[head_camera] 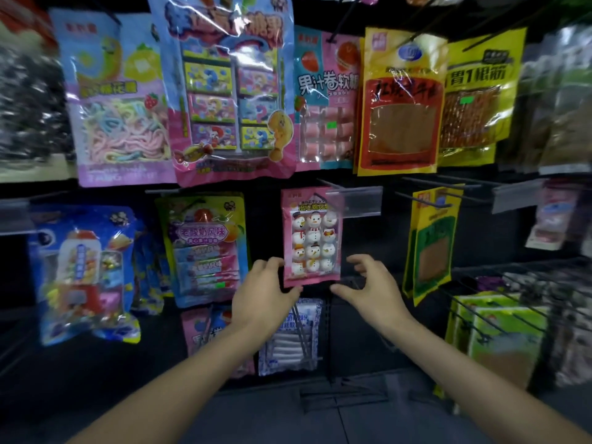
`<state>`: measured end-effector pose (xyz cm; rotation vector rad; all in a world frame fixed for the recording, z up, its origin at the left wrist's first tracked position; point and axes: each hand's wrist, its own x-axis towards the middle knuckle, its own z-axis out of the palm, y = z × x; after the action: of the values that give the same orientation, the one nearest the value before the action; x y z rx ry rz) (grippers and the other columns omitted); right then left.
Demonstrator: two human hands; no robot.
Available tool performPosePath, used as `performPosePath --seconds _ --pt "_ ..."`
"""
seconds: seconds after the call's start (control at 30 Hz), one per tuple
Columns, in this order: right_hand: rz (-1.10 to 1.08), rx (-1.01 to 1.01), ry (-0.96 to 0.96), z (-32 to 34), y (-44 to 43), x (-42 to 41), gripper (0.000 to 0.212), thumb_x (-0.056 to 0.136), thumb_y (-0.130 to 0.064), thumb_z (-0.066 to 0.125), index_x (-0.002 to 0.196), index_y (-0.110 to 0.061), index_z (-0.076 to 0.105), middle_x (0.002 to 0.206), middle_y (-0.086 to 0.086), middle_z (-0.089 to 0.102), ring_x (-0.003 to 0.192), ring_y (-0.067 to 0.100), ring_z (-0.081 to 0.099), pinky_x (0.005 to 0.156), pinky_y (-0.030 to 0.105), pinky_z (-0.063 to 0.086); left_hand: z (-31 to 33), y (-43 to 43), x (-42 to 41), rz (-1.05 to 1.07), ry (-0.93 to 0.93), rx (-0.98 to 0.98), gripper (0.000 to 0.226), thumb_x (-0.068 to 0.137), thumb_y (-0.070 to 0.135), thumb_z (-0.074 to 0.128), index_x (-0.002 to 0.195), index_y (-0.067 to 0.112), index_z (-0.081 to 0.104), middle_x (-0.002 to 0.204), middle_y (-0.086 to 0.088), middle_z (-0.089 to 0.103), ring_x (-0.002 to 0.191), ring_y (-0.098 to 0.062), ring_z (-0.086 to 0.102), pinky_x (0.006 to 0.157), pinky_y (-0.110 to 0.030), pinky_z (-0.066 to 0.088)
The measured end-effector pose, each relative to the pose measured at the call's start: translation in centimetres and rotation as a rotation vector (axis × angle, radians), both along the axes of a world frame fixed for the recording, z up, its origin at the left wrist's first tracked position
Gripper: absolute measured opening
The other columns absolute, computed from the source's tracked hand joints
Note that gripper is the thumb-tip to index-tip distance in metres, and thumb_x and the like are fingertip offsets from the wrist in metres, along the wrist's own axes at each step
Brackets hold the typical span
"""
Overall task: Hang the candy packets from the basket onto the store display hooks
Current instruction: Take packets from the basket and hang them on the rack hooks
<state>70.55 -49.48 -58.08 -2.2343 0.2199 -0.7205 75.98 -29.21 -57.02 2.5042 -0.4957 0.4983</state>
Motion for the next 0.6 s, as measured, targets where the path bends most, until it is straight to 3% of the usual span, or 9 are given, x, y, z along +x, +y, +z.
performPosePath --seconds 0.17,0.3,0.4,0.5,0.6 --pt "0.131 -0.184 0.086 -0.2 1.9 -6.3 0.076 0.086 -0.044 0.083 0.152 -0.031 0.045 0.144 -0.009 0.047 0.135 0.01 0.047 0.109 0.026 0.041 -1.1 2.8 -5.0 -0.122 -0.149 0.246 0.066 0.098 0.061 0.058 0.153 0.027 0.044 0.143 0.005 0.048 0.126 -0.019 0.055 0.097 -0.038 0.053" --pt "0.257 -0.257 0.228 -2.2 3.0 -11.4 0.095 0.086 -0.056 0.078 0.164 -0.038 0.025 0.169 -0.008 0.024 0.156 0.012 0.022 0.126 0.037 0.028 -3.6 5.1 -9.2 -0.179 -0.141 0.366 0.075 0.091 0.073 0.044 0.153 0.031 0.047 0.156 -0.001 0.044 0.143 -0.025 0.046 0.108 -0.047 0.049" --pt "0.316 -0.33 0.382 -5.0 3.4 -14.9 0.104 0.084 -0.066 0.074 0.165 -0.045 0.012 0.175 -0.007 0.002 0.161 0.011 0.003 0.13 0.041 0.019 -6.5 6.8 -12.5 -0.223 -0.102 0.417 0.086 0.085 0.08 0.032 0.157 0.033 0.043 0.165 -0.006 0.037 0.151 -0.031 0.037 0.116 -0.053 0.041" --pt "0.353 -0.375 0.525 -8.8 3.6 -18.0 0.104 0.086 -0.066 0.072 0.163 -0.05 0.006 0.174 -0.01 -0.008 0.161 0.012 -0.003 0.129 0.037 0.017 -10.3 8.2 -15.4 -0.251 -0.005 0.481 0.091 0.085 0.084 0.026 0.163 0.038 0.029 0.173 -0.003 0.019 0.158 -0.029 0.023 0.125 -0.052 0.027" --pt "0.382 -0.408 0.614 -13.4 3.7 -20.6 0.1 0.09 -0.063 0.069 0.165 -0.043 0.006 0.175 -0.002 -0.007 0.161 0.016 -0.002 0.128 0.032 0.016 -15.0 9.1 -18.0 -0.246 -0.031 0.551 0.083 0.086 0.077 0.042 0.152 0.029 0.052 0.159 -0.013 0.047 0.142 -0.037 0.051 0.111 -0.056 0.045"
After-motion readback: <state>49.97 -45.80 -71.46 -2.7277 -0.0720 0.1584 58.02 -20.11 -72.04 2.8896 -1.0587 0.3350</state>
